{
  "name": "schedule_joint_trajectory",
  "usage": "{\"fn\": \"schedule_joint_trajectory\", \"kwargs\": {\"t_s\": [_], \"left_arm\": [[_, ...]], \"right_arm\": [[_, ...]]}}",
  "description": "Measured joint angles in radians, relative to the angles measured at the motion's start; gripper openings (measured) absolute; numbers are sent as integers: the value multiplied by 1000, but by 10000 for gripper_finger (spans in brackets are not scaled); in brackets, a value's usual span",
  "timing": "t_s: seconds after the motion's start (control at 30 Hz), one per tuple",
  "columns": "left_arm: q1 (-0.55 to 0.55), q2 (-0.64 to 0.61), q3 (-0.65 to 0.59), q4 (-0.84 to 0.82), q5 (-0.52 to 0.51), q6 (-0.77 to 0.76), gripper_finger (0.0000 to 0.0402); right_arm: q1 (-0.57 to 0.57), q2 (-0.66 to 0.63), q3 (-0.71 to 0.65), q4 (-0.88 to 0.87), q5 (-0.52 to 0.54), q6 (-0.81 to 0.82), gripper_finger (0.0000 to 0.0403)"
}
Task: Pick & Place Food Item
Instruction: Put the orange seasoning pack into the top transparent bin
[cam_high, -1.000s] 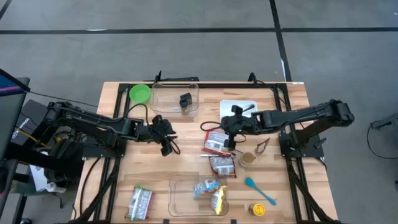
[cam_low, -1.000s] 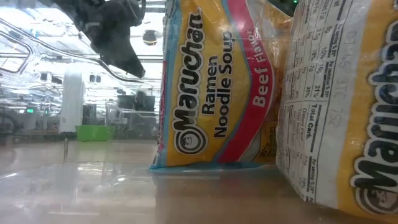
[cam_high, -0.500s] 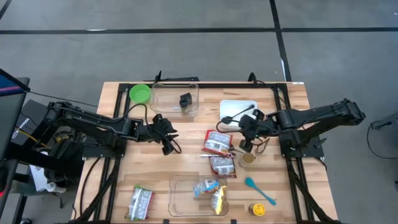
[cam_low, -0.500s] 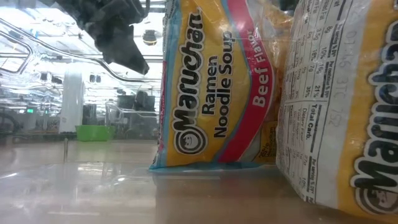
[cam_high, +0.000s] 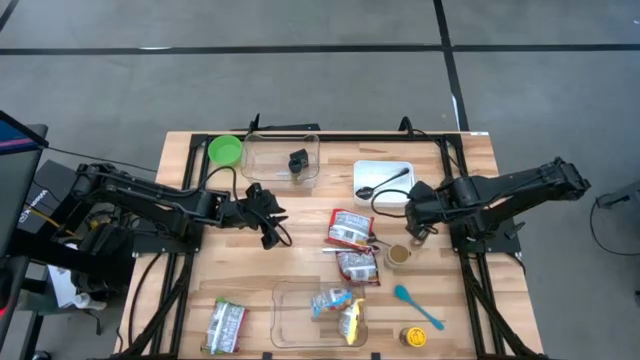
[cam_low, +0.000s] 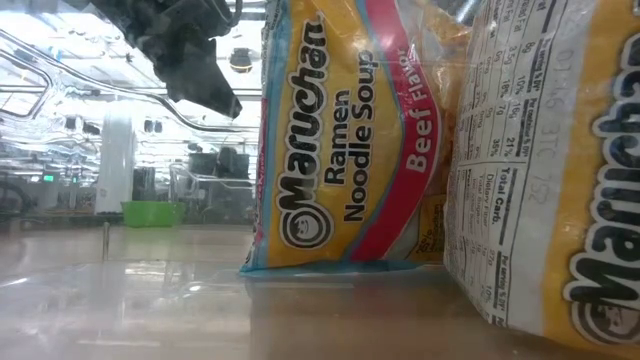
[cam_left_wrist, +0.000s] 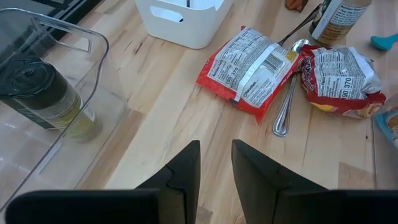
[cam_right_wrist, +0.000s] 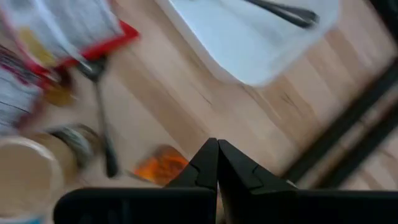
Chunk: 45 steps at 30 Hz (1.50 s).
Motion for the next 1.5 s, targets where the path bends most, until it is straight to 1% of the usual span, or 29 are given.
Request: {"fn": "schedule_joint_trajectory", "kwargs": {"t_s": [0.13,0.23,0.43,0.63,0.7,0.87,0.97,1.27,1.5], "left_arm": [[0,0,0,2,0,0,85],[2,0,0,4,0,0,85],[3,0,0,16,0,13,85],[3,0,0,31,0,26,85],[3,0,0,33,0,26,85],[3,0,0,33,0,27,85],[3,0,0,33,0,27,85],[3,0,0,33,0,27,85],[3,0,0,33,0,27,85]], "right_arm": [[0,-14,0,-77,-2,-2,1],[0,-26,0,-89,-22,-12,1],[-2,-48,0,-106,-115,-148,1],[-1,-51,0,-104,-137,-377,1],[-1,-50,0,-101,-176,-469,1],[-2,-45,0,-101,-295,-803,1],[-2,-44,0,-77,-315,-920,1],[-23,-44,0,-12,-314,-949,1],[-43,-44,0,18,-314,-907,1]]}}
